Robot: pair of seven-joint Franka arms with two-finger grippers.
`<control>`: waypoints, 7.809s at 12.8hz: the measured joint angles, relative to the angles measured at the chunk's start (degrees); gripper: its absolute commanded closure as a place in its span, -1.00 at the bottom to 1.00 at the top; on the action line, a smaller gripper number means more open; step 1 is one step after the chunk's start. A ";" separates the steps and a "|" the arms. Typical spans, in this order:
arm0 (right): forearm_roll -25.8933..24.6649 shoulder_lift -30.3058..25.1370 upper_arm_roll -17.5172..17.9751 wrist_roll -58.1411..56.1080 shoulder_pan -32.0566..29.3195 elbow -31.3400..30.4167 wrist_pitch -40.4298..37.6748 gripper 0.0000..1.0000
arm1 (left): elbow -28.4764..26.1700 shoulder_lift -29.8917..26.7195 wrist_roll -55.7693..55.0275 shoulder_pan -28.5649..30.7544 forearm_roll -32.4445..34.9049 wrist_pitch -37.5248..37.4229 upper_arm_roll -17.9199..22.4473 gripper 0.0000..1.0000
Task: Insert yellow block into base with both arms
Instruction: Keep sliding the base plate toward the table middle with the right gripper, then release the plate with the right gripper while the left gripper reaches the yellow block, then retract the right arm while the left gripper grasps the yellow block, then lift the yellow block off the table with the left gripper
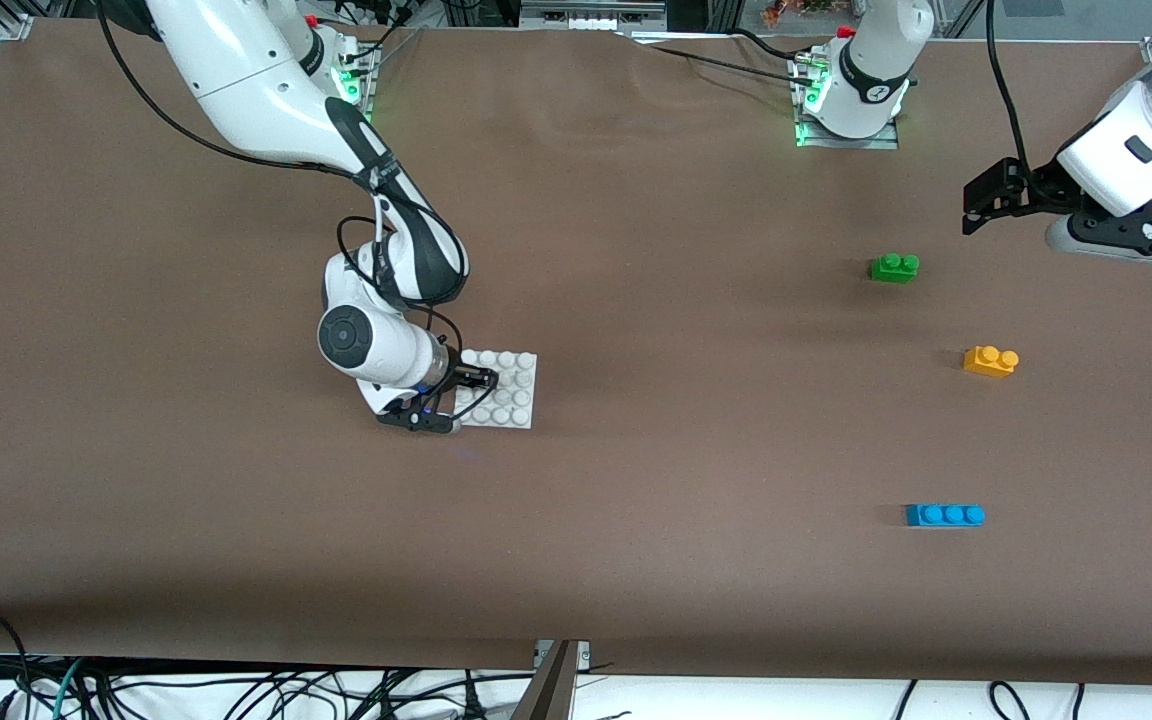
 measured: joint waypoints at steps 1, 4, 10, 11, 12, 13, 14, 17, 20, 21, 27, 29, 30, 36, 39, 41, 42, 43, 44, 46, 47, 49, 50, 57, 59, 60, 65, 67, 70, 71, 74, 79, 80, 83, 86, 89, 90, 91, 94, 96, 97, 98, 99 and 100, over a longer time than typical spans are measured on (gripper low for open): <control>0.00 0.25 0.01 0.82 0.67 0.42 0.00 -0.17 | 0.00 0.00 0.00 0.00 0.00 0.00 0.00 -1.00; 0.00 1.42 0.01 3.11 2.69 2.32 0.01 -0.17 | 0.00 0.00 0.00 0.14 0.00 0.00 0.12 -1.00; 0.00 3.53 0.02 8.23 6.58 5.81 0.11 -0.17 | 0.00 0.00 0.00 0.51 0.00 0.00 0.39 -1.00; 0.00 4.02 0.02 9.23 7.35 6.64 0.12 -0.17 | 0.00 0.00 0.00 0.51 0.00 0.00 0.39 -1.00; 0.00 4.48 0.02 9.96 8.09 7.38 0.15 -0.17 | 0.00 0.00 0.00 0.51 0.00 0.00 0.38 -1.00; 0.00 4.82 0.02 10.66 8.82 7.93 0.19 -0.17 | 0.00 0.00 0.00 0.51 0.00 0.00 0.39 -1.00; 0.00 5.10 0.02 11.13 9.48 8.37 0.29 -0.17 | 0.00 0.00 0.00 0.51 0.00 0.00 0.38 -1.00; 0.00 5.32 0.01 11.47 10.57 8.73 0.42 -0.17 | 0.00 0.00 0.00 0.51 0.00 0.00 0.38 -1.00; 0.00 5.49 0.01 11.73 11.60 8.74 1.96 -0.17 | 0.00 0.00 0.00 0.51 0.00 0.00 0.39 -1.00; 0.00 5.60 0.01 11.95 12.04 8.74 2.89 -0.17 | 0.00 0.00 0.00 0.51 0.00 0.00 0.42 -1.00; 0.00 7.36 -0.01 13.73 14.92 11.11 5.29 -0.26 | 0.01 -0.02 0.00 0.51 0.00 0.96 0.48 -1.00; 0.00 7.54 -0.05 13.83 15.01 11.40 5.17 -0.81 | 0.01 -0.47 0.00 0.50 0.00 2.10 0.48 -1.00; 0.00 8.07 -0.03 13.83 15.19 11.63 5.54 -1.00 | 0.01 -0.88 0.00 0.47 0.00 2.14 0.47 -1.00; -0.08 9.76 -0.32 13.75 16.06 13.51 6.72 -1.00 | -1.83 -1.36 0.00 0.40 0.00 5.08 0.47 -1.00; -0.08 9.76 -0.84 13.63 15.76 14.05 6.60 -1.00 | -2.60 -1.37 0.00 0.54 0.00 6.30 0.59 -1.00; -0.10 9.77 -1.03 13.47 15.12 15.16 4.86 -1.00 | -4.50 -1.38 0.00 0.54 0.00 8.71 0.59 -1.00; -0.36 9.76 -1.10 13.41 14.78 16.76 1.97 -1.00 | -5.41 -1.38 0.00 0.54 0.00 9.74 0.58 -1.00; -0.78 9.74 -1.26 13.41 14.47 18.49 -1.11 -1.00 | -5.86 -1.44 0.00 0.53 0.00 10.21 0.55 -1.00; -1.03 9.70 -1.69 13.40 14.12 20.04 -4.09 -1.00 | -6.21 -1.55 0.00 0.52 0.00 10.25 0.53 -1.00; -1.37 9.24 -2.18 11.96 12.33 22.24 -9.54 -1.00 | -7.51 -1.54 0.00 0.52 0.01 10.72 0.54 -1.00; -1.58 8.51 -2.31 9.65 10.76 22.75 -12.50 -1.00 | -8.63 -1.35 0.00 0.53 0.01 11.40 0.56 -1.00; -2.15 6.47 -2.77 4.55 7.00 23.06 -18.99 -1.00 | -12.51 -0.36 0.00 0.59 1.08 12.89 0.85 -1.00; -2.41 5.23 -3.68 1.71 5.35 23.11 -22.56 -1.00 | -14.79 0.33 0.04 0.63 1.60 14.91 1.27 -1.00; -2.49 -1.04 -19.92 -14.58 2.22 22.66 -37.80 -1.00 | -26.93 6.75 15.20 3.36 2.16 33.83 8.15 -1.00; -2.51 -2.05 -23.25 -15.93 2.15 22.51 -38.88 -1.00 | -27.66 11.27 20.34 6.37 2.17 39.05 8.46 -1.00; -2.51 -2.69 -24.56 -16.50 2.15 22.49 -39.50 -1.00 | -27.94 13.27 22.39 7.44 2.17 41.55 8.51 -1.00; -8.02 -12.46 -25.24 -16.79 0.16 18.17 -40.46 -1.00 | -28.83 20.71 29.96 10.97 2.17 49.57 8.69 -1.00; -13.06 -19.98 -17.62 -16.79 -7.30 13.53 -40.50 -1.00 | -28.88 22.06 30.55 11.24 2.17 50.03 9.67 -1.00; -17.04 -32.17 -11.61 -16.80 -14.59 6.83 -40.76 -1.00 | -29.40 22.77 31.83 11.38 2.17 50.04 10.93 -1.00; -17.22 -35.73 -11.47 -16.80 -15.34 5.13 -41.26 -1.00 | -29.60 22.89 31.89 11.41 2.17 50.34 11.06 -1.00; -17.40 -43.36 -11.33 -16.79 -17.54 2.18 -44.76 -1.00 | -30.32 24.34 31.96 11.46 2.17 53.92 11.75 -1.00; -17.41 -44.07 -10.90 -16.79 -19.13 -1.88 -41.49 -1.00 | -30.35 25.67 32.18 11.49 2.17 54.93 12.05 -1.00; -17.41 -44.03 -10.81 -16.79 -19.28 -2.46 -40.56 -1.00 | -30.35 25.78 32.20 11.49 2.17 54.93 12.05 -1.00; -17.46 -43.84 -10.04 -16.76 -19.27 -2.99 -38.92 -1.00 | -30.36 26.21 32.22 11.49 2.17 54.93 12.06 -1.00; -17.56 -43.79 -9.91 -16.76 -19.27 -3.01 -38.75 -1.00 | -30.45 26.32 32.25 11.49 2.17 54.93 12.06 -0.83; -17.58 -43.78 -9.91 -16.76 -19.27 -3.02 -38.72 -1.00 | -30.57 26.34 32.25 11.49 2.17 54.93 12.06 0.19; -17.58 -43.78 -9.91 -16.76 -19.27 -3.02 -38.69 -1.00 | -30.61 26.34 32.25 11.49 2.17 54.93 12.05 0.40; -17.58 -43.78 -9.91 -16.76 -19.27 -3.02 -38.67 -1.00 | -30.63 26.34 32.25 11.49 2.17 54.93 12.06 0.67; -17.58 -43.68 -9.91 -16.76 -19.27 -3.02 -38.66 -1.00 | -30.64 26.30 32.25 11.49 2.17 54.88 12.06 1.00; -17.58 -43.66 -9.91 -16.76 -19.27 -3.02 -38.65 -1.00 | -30.44 25.87 32.20 11.49 2.17 53.55 12.04 1.00; -17.59 -43.65 -9.91 -16.76 -19.27 -3.02 -38.64 -1.00 | -30.07 24.87 31.91 11.44 2.14 51.70 11.96 1.00; -17.59 -43.65 -9.90 -16.76 -19.27 -3.02 -38.63 -1.00 | -29.57 23.07 30.81 11.11 2.12 49.17 11.80 1.00; -17.59 -43.65 -9.89 -16.76 -19.27 -3.02 -38.62 -1.00 | -29.18 20.66 28.40 10.08 2.10 46.55 11.63 1.00; -17.59 -43.65 -9.89 -16.76 -19.27 -3.02 -38.61 -1.00 | -28.97 17.91 25.09 8.21 2.10 44.12 11.26 1.00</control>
